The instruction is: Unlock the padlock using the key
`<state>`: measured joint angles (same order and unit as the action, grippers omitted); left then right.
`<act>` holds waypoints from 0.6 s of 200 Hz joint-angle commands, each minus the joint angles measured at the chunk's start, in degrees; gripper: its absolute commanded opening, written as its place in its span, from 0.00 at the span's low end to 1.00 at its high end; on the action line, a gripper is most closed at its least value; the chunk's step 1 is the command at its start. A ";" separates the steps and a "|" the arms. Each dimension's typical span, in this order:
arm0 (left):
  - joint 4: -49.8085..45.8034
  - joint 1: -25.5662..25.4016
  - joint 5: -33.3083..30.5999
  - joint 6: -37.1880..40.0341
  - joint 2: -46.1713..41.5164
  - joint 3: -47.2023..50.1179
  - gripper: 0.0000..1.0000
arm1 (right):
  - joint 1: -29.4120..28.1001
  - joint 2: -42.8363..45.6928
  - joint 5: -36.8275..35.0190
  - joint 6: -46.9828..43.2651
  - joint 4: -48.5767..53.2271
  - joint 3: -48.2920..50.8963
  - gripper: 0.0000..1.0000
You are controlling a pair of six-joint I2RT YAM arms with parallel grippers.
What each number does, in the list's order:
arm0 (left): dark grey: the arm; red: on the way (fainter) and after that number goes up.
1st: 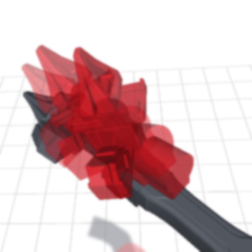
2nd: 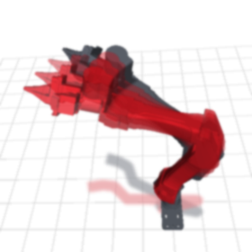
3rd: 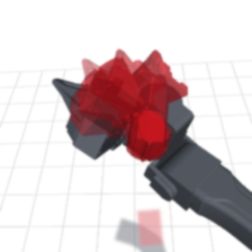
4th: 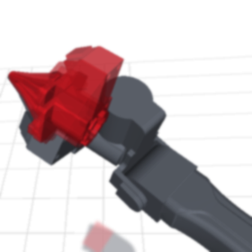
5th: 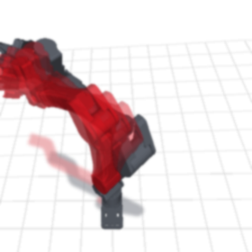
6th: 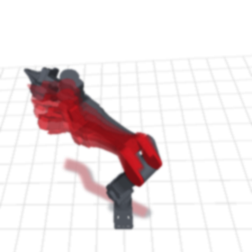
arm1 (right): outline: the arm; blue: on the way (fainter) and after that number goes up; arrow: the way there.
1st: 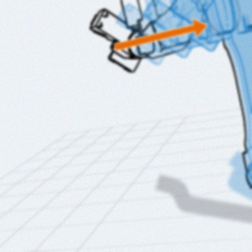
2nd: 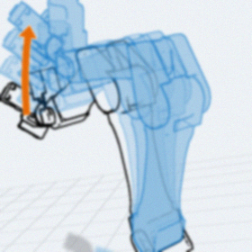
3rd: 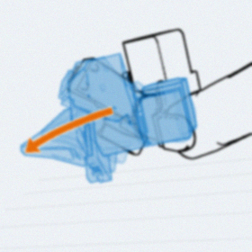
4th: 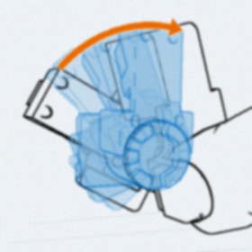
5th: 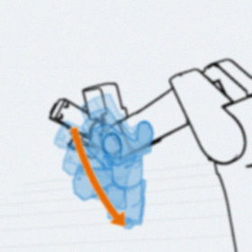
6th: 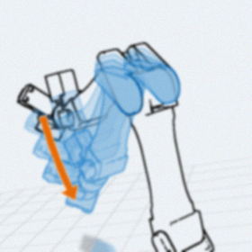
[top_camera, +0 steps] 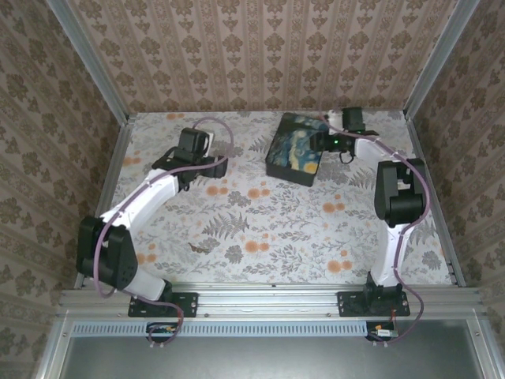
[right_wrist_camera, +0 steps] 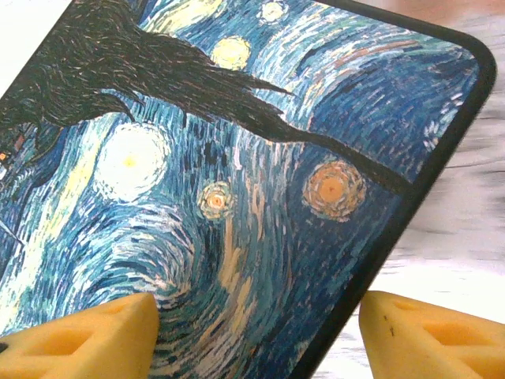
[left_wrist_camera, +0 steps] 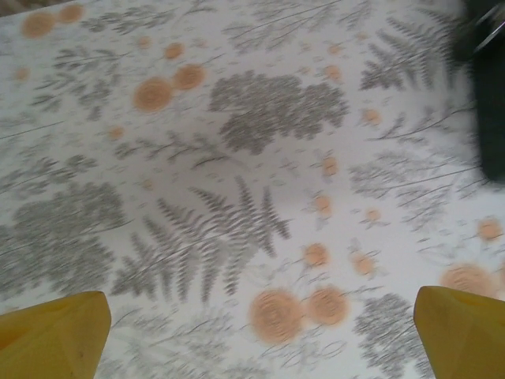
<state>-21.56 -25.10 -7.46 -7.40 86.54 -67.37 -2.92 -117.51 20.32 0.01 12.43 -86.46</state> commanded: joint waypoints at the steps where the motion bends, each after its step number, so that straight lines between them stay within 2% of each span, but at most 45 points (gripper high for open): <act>1: -2.55 -0.57 10.28 -7.26 4.64 -4.50 1.00 | -1.67 2.88 3.11 -3.71 4.14 2.12 0.74; 31: -2.63 -0.56 21.84 -12.19 11.23 -8.45 1.00 | -0.95 9.12 1.45 5.13 3.56 5.42 0.84; 38: -3.09 -2.30 23.47 -12.88 13.21 -9.76 1.00 | -1.04 9.96 0.95 7.38 4.85 5.65 0.85; 57: -3.02 -3.05 23.84 -12.96 17.45 -12.41 1.00 | -1.04 11.92 0.08 14.86 6.10 7.95 0.88; 87: -2.11 -3.24 24.57 -12.86 22.86 -16.68 1.00 | -1.75 13.52 3.96 25.37 -1.36 14.03 0.89; 103: -3.33 -3.61 24.92 -13.18 25.01 -18.68 1.00 | -3.32 13.59 3.85 26.90 -2.06 14.71 0.89; 120: -2.33 -4.87 27.94 -14.33 24.90 -17.65 1.00 | -5.08 13.90 2.68 28.73 -2.05 14.91 0.90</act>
<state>-23.64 -28.69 15.97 -19.57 111.53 -83.90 -5.41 -104.40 22.35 22.04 12.23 -72.29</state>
